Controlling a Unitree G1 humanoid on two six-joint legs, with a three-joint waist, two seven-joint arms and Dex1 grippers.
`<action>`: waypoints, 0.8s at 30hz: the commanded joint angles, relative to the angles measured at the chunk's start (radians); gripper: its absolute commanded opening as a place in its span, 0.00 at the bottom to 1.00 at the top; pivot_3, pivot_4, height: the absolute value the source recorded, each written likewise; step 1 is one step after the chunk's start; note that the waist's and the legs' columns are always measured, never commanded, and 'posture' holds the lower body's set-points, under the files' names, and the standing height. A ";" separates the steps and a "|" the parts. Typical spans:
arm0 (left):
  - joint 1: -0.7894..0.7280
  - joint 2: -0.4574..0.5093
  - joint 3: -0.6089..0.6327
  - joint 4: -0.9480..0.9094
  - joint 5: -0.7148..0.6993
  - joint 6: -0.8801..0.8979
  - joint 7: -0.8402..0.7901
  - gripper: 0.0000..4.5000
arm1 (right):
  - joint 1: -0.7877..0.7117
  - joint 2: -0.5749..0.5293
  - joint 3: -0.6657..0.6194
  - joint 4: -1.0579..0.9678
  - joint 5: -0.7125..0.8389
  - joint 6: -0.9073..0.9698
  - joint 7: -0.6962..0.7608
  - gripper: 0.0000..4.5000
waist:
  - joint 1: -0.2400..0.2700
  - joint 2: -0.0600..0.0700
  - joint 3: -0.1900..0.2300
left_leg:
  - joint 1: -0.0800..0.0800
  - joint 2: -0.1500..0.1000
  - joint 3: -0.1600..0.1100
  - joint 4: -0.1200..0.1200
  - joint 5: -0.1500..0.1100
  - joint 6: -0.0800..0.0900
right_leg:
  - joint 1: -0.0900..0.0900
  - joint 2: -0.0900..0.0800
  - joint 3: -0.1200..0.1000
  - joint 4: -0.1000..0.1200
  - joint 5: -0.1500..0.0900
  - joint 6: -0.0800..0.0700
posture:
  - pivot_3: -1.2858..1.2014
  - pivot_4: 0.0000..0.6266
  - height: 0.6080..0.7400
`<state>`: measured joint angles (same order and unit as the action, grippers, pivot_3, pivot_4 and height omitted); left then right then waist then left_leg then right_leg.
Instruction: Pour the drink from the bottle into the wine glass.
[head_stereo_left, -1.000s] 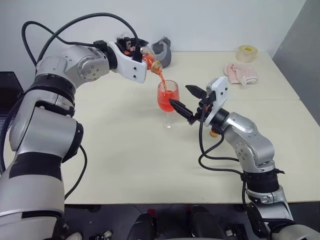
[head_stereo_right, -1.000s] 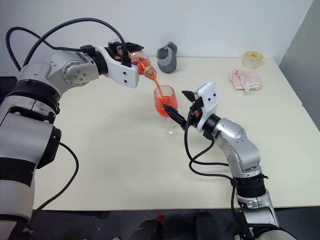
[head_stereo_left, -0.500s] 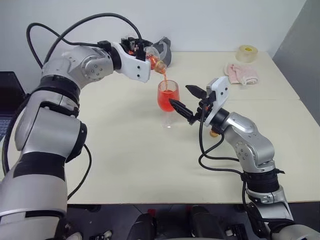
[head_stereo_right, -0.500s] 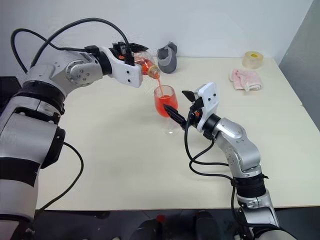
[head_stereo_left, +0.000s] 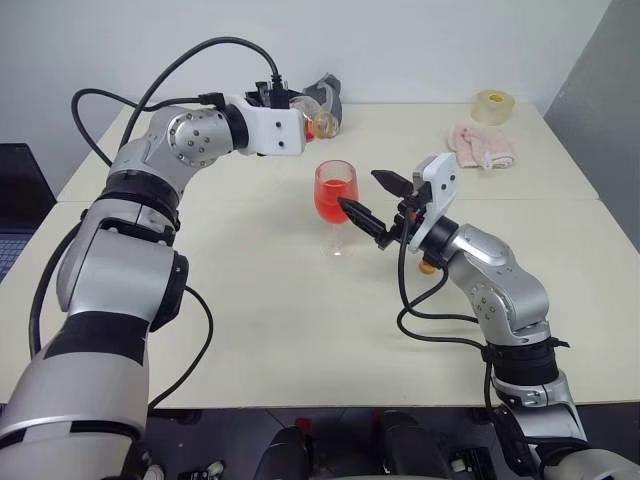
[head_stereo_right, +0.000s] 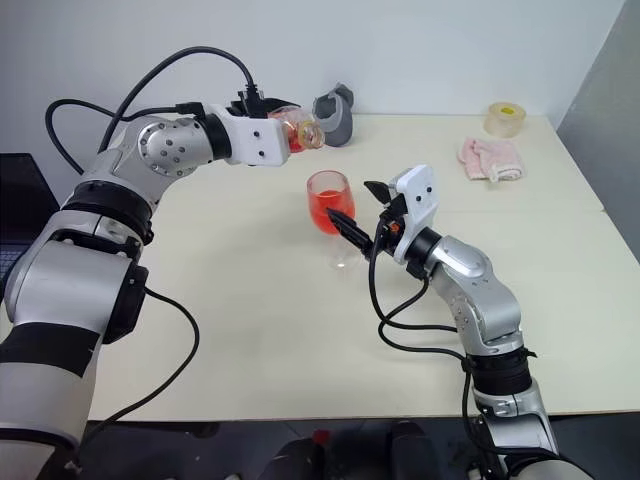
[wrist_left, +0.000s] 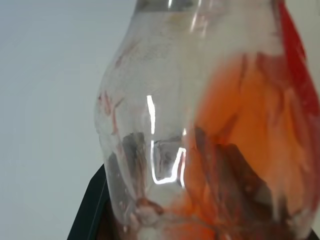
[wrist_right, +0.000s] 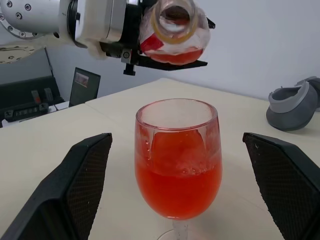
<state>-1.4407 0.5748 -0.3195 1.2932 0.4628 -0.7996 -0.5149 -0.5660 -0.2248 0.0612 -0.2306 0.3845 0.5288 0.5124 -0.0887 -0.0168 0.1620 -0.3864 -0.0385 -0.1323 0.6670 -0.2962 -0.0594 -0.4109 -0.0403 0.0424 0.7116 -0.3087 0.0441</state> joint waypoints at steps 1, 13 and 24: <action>0.002 -0.020 0.112 -0.037 -0.138 0.074 -0.060 0.40 | -0.005 -0.007 -0.013 -0.054 0.016 -0.017 0.008 1.00 | 0.000 0.000 0.000 | 0.000 0.000 0.000 0.000 0.000 0.000 | 0.000 0.000 0.000 0.000 0.000 0.000 | 0.52 0.24 1.00; 0.281 -0.076 0.389 -0.408 -0.483 0.427 -0.107 0.40 | 0.109 -0.128 0.009 -0.209 0.117 0.002 0.162 1.00 | 0.000 0.000 0.000 | -0.004 0.001 -0.003 0.006 0.000 0.000 | -0.001 0.000 -0.001 0.002 0.000 0.000 | 0.52 0.24 1.00; 0.669 -0.114 0.562 -0.908 -0.642 0.842 0.123 0.40 | 0.220 -0.158 0.020 -0.258 0.089 -0.027 0.132 1.00 | 0.004 0.000 0.000 | -0.008 0.001 -0.004 0.012 0.000 0.000 | -0.002 -0.001 -0.002 0.004 0.000 0.000 | 0.52 0.24 1.00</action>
<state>-0.7815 0.4646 0.2106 0.4846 -0.1395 0.0182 -0.4194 -0.3539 -0.3837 0.0903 -0.4394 0.4820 0.5266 0.6590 -0.0847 -0.0171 0.1617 -0.3943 -0.0370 -0.1360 0.6788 -0.2964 -0.0595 -0.4127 -0.0418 0.0407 0.7148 -0.3087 0.0441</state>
